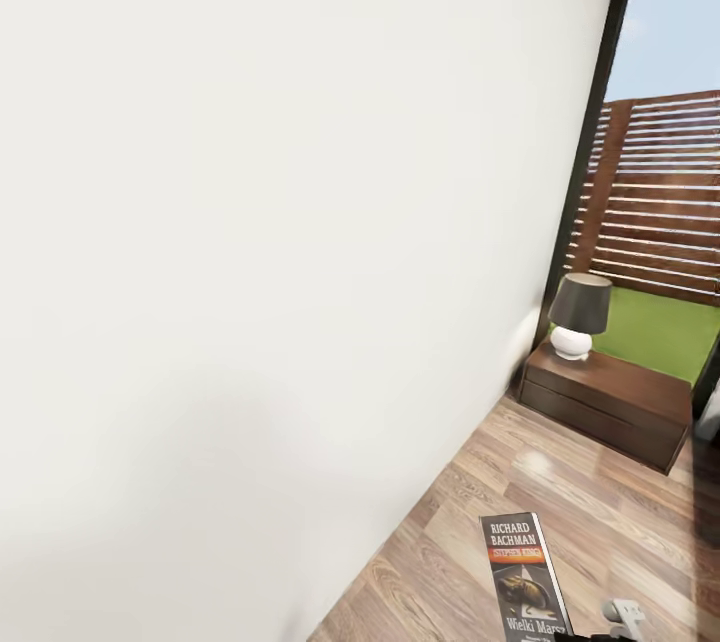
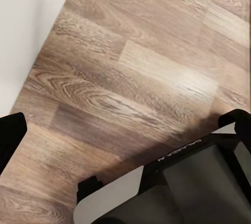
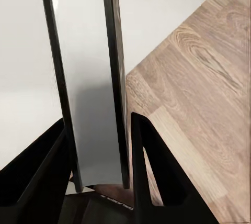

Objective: In the bedroom, move the book from the bed onto either nightstand, and place the two sandals side by side next to the bed.

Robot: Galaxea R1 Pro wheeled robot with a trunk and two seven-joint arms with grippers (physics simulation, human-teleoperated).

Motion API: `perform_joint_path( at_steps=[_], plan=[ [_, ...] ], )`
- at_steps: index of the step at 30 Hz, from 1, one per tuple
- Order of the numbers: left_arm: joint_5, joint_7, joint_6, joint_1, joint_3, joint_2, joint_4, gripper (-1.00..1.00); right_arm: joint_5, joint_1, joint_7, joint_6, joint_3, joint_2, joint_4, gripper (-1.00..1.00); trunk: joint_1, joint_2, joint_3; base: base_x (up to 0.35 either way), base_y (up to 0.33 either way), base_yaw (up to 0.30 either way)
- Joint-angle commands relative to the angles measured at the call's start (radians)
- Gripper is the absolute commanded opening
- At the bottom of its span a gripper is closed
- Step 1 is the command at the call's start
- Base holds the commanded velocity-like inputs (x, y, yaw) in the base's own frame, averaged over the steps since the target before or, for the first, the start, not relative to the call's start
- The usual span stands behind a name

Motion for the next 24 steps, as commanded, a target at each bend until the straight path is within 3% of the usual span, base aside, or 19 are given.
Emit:
perform_joint_path(
  at_steps=[1, 7, 14, 24],
  plan=[
    [-0.010, -0.004, -0.003, 0.000, 0.009, 0.000, -0.001, 1.00, -0.012, -0.001, 0.002, 0.006, 0.003, 0.000, 0.000, -1.00, 0.000, -0.002, -0.002, 0.000, 0.000, -0.283],
    [-0.010, -0.004, -0.002, 0.000, 0.009, 0.000, -0.001, 1.00, -0.012, -0.001, 0.001, 0.006, 0.003, -0.001, -0.001, -1.00, 0.000, -0.002, -0.002, 0.027, 0.000, -0.283],
    [-0.010, -0.004, -0.002, 0.000, 0.009, 0.000, -0.001, 1.00, -0.012, -0.001, 0.002, 0.006, 0.003, -0.001, 0.000, -1.00, 0.000, -0.002, -0.002, 0.222, 0.000, -0.283],
    [-0.010, -0.004, -0.003, 0.000, 0.009, 0.000, -0.001, 1.00, -0.012, -0.001, 0.003, 0.006, 0.003, -0.001, -0.001, -1.00, 0.000, -0.002, -0.002, 0.021, 0.000, -0.283]
  ],
)
